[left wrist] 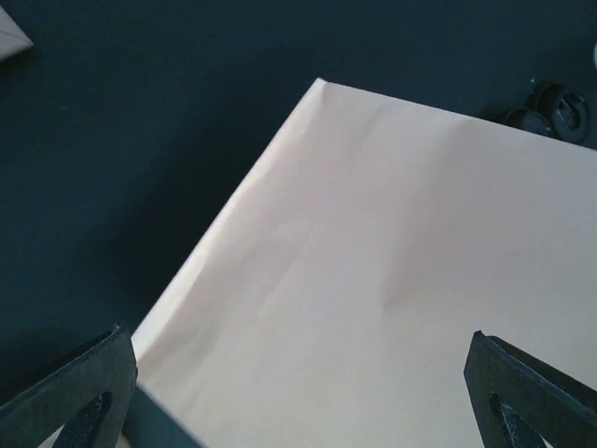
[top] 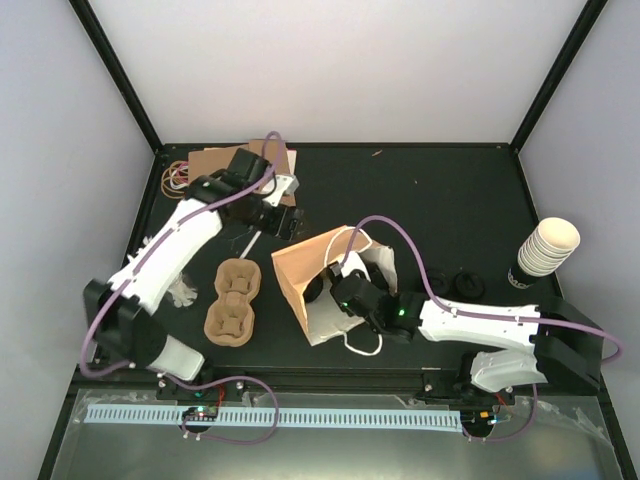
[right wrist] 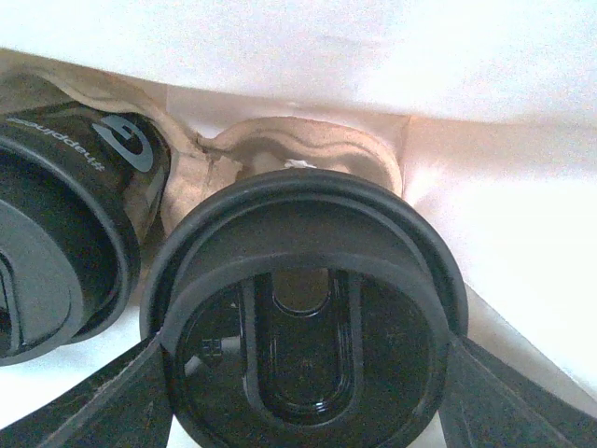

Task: Pack the takeout coffee

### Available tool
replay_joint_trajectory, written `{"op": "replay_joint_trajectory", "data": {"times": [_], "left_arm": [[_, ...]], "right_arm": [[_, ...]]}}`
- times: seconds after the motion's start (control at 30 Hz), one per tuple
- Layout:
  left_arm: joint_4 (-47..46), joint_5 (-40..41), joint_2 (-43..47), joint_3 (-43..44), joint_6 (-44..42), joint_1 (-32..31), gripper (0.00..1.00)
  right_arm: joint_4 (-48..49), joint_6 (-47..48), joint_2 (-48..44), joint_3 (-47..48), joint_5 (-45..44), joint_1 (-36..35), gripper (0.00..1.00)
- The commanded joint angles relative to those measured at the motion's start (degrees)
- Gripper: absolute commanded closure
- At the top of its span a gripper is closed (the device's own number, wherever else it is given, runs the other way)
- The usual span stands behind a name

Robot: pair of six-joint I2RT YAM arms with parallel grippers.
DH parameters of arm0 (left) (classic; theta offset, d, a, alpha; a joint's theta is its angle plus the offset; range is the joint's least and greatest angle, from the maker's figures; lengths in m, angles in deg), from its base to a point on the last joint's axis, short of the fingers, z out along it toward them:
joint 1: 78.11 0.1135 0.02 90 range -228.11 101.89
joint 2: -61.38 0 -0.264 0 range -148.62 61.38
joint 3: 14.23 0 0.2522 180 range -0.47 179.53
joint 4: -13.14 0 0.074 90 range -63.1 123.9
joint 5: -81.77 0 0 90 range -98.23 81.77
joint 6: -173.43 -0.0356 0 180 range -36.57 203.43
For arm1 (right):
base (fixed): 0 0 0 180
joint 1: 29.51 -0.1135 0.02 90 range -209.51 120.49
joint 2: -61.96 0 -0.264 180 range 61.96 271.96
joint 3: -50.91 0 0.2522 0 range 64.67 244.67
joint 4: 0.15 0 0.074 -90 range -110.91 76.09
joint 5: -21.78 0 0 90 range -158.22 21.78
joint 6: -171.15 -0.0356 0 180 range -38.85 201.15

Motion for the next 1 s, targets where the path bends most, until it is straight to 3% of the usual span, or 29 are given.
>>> {"op": "replay_joint_trajectory", "data": {"times": [0.0,0.23,0.33,0.63,0.97], "left_arm": [[1.1,4.9,13.6,-2.5,0.5,-2.5,0.01],[-10.9,7.2,37.1,-12.4,2.1,-17.4,0.04],[-16.2,8.8,42.8,-17.0,2.5,-25.1,0.06],[-15.2,31.6,36.2,-17.8,-1.9,-49.8,0.11],[-17.4,38.9,28.3,-18.2,-7.3,-58.8,0.23]], "right_arm": [[-6.9,0.2,0.7,4.8,3.4,1.1,0.68],[-12.8,0.2,3.5,10.8,6.6,2.9,0.68],[-13.4,0.3,4.5,11.9,7.3,3.2,0.68],[-16.1,-0.2,6.8,14.9,8.3,3.8,0.68],[-16.9,-0.5,7.7,15.9,9.6,4.0,0.68]]}}
